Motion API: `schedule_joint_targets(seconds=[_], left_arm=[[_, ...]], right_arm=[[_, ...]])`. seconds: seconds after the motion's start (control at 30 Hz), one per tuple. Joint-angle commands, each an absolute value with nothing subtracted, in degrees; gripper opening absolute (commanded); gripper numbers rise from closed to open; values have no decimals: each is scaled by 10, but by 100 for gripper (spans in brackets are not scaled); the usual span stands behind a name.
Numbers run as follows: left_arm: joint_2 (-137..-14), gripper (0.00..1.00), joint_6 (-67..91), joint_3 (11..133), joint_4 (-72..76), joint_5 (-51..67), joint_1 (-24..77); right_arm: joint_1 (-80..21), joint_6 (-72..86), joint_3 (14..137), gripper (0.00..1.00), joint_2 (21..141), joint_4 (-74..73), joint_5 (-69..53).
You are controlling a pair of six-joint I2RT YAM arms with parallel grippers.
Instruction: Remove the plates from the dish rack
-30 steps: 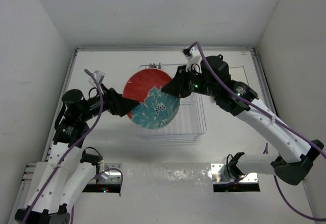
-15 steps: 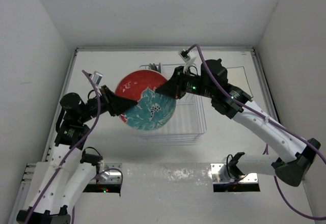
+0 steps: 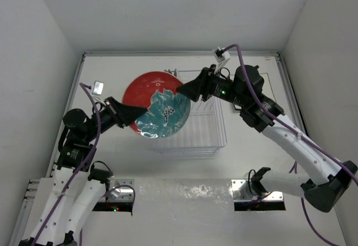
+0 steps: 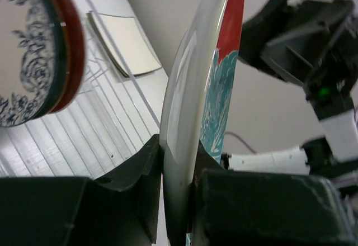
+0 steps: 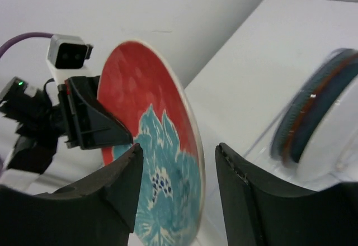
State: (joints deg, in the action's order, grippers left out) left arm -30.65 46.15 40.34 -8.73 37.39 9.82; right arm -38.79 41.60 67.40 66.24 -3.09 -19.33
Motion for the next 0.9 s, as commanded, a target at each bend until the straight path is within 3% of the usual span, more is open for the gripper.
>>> schedule_joint_targets(seconds=[0.0, 0.17, 0.33, 0.47, 0.73, 0.87], left_arm=[[-291, 0, 556, 413, -25, 280, 98], [-273, 0, 617, 417, -34, 184, 98], [-272, 0, 620, 457, -102, 52, 98], [-328, 0, 607, 507, -173, -70, 97], [-447, 0, 575, 534, -176, -254, 69], [-538, 0, 564, 518, -108, -172, 6]], right_arm=[[-366, 442, 650, 54, 647, 13, -173], [-329, 461, 635, 70, 646, 2, -177], [-304, 448, 640, 79, 635, -63, -154], [-301, 410, 641, 99, 610, -116, -102], [-301, 327, 629, 99, 557, -221, -46], [-301, 302, 601, 99, 529, -236, -52]])
